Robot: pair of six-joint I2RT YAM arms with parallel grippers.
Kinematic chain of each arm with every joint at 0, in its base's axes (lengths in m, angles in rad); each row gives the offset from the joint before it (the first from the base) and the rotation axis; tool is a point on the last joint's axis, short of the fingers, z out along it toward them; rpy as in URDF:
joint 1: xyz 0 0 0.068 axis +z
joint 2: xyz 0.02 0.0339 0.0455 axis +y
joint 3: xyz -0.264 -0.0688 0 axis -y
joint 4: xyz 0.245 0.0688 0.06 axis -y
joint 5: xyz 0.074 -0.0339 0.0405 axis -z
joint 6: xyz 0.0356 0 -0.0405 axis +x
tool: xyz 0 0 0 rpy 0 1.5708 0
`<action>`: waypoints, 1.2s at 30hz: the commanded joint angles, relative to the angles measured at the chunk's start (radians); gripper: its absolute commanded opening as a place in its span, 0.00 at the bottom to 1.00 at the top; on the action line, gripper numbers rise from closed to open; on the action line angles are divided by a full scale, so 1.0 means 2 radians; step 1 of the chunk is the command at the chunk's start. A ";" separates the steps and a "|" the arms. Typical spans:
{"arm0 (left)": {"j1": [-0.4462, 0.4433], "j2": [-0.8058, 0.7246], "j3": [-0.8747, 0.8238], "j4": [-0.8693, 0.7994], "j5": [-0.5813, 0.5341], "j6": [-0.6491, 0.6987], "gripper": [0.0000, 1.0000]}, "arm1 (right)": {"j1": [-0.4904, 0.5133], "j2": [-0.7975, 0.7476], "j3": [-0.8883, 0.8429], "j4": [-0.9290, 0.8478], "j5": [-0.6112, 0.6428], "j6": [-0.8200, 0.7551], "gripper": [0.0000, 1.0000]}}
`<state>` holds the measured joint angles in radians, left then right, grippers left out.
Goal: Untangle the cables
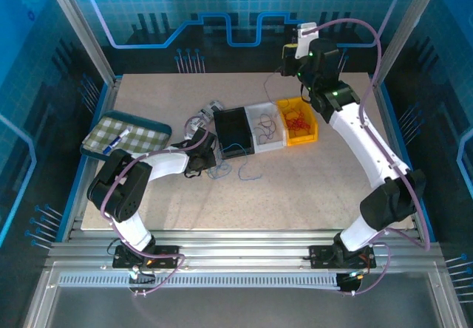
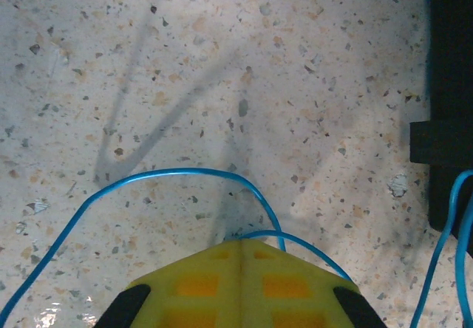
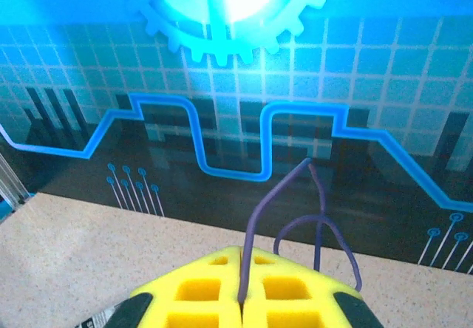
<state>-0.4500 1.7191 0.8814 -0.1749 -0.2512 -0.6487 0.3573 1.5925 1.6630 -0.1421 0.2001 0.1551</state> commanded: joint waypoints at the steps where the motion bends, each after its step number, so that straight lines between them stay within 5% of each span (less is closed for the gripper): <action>1: -0.002 -0.001 0.000 -0.008 -0.016 0.000 0.00 | 0.005 -0.016 0.014 0.016 -0.004 -0.006 0.00; 27: -0.004 -0.003 0.007 -0.018 -0.021 0.003 0.00 | 0.017 0.079 -0.023 0.005 -0.038 0.021 0.00; 36: -0.007 -0.001 0.006 -0.019 -0.022 0.004 0.00 | 0.023 0.120 -0.039 -0.024 -0.001 0.021 0.00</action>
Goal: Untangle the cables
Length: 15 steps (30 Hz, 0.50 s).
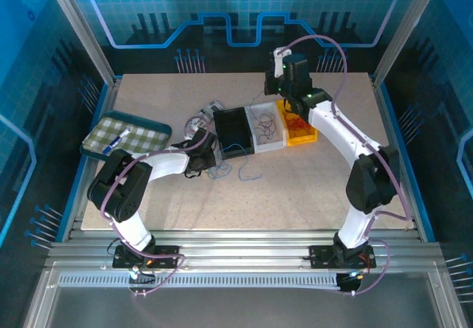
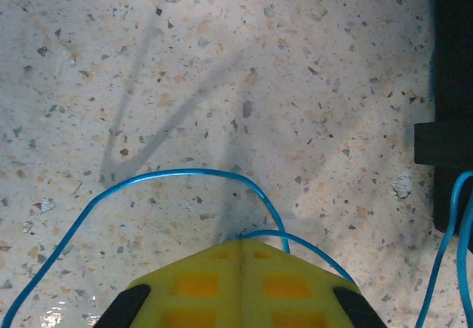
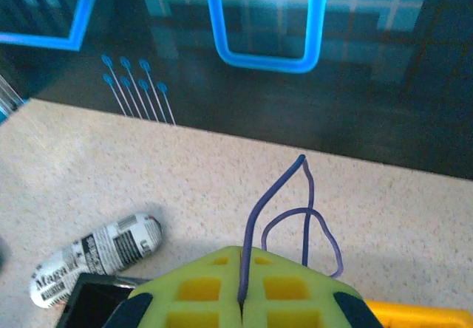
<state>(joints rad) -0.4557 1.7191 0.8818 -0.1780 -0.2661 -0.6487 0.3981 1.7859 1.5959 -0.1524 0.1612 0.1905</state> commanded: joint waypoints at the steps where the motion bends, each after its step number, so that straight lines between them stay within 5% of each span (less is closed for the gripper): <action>1: -0.004 -0.001 0.006 -0.018 -0.015 0.003 0.00 | 0.003 0.030 -0.005 -0.023 0.024 0.001 0.00; 15: -0.005 -0.005 -0.002 -0.011 -0.021 -0.003 0.00 | 0.019 0.109 0.028 -0.130 0.021 0.005 0.00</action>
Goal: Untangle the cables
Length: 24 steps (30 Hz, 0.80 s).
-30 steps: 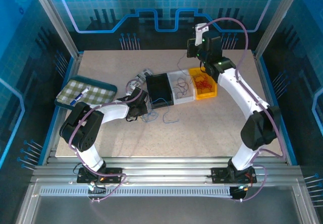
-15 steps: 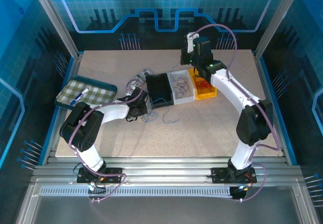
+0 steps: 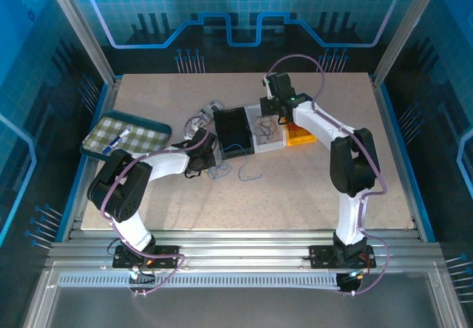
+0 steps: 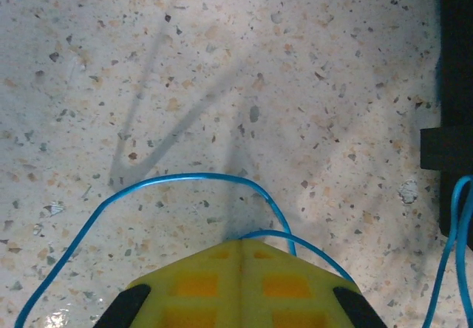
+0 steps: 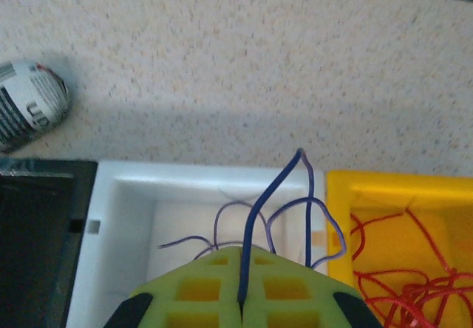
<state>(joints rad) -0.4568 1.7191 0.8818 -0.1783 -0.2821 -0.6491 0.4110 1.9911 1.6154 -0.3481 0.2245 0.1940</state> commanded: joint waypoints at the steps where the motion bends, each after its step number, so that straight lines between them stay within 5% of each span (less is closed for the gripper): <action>1: -0.004 -0.005 -0.003 -0.011 -0.013 -0.003 0.00 | 0.014 0.007 0.015 -0.033 -0.020 0.003 0.00; 11: -0.005 -0.003 -0.001 -0.010 -0.013 -0.001 0.00 | 0.017 0.030 0.010 -0.055 -0.044 0.006 0.00; 24: -0.006 -0.001 0.001 -0.009 -0.013 0.000 0.00 | -0.021 0.003 0.047 -0.045 0.087 -0.003 0.00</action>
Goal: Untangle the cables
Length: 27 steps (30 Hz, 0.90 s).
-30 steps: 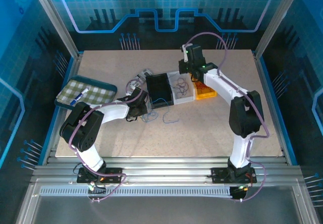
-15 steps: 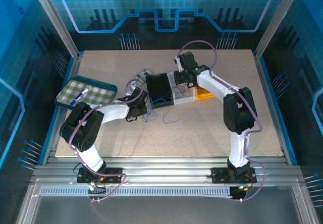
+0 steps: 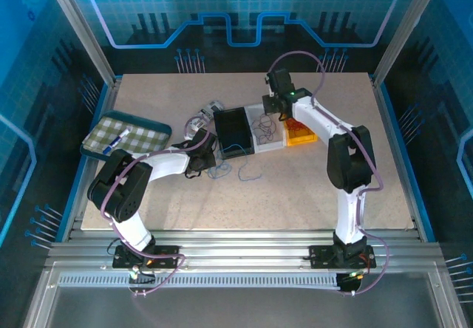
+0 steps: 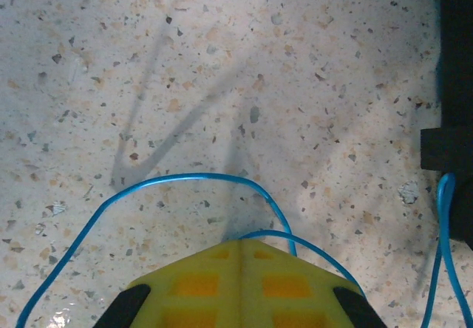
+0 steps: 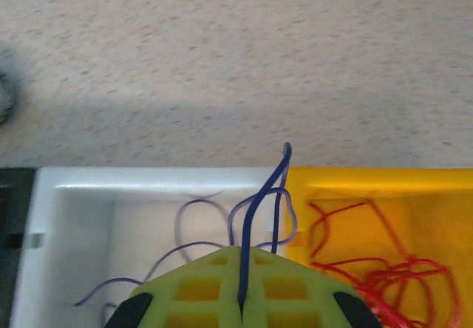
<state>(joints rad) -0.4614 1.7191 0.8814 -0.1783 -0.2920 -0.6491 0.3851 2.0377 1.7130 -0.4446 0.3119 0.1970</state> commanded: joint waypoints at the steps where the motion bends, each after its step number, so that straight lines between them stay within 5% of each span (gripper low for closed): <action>1: -0.004 0.000 0.002 -0.010 -0.007 0.000 0.00 | -0.009 -0.026 -0.010 0.012 0.051 -0.005 0.00; 11: -0.004 0.012 0.013 -0.011 -0.002 0.003 0.00 | 0.015 -0.001 0.018 -0.008 0.172 -0.017 0.00; 27: -0.004 0.021 0.017 -0.012 0.001 0.008 0.00 | 0.083 0.032 0.022 -0.041 0.134 -0.072 0.00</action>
<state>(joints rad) -0.4614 1.7363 0.9028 -0.2005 -0.2920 -0.6479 0.5430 2.0785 1.7432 -0.4763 0.6136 0.0505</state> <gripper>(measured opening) 0.004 0.038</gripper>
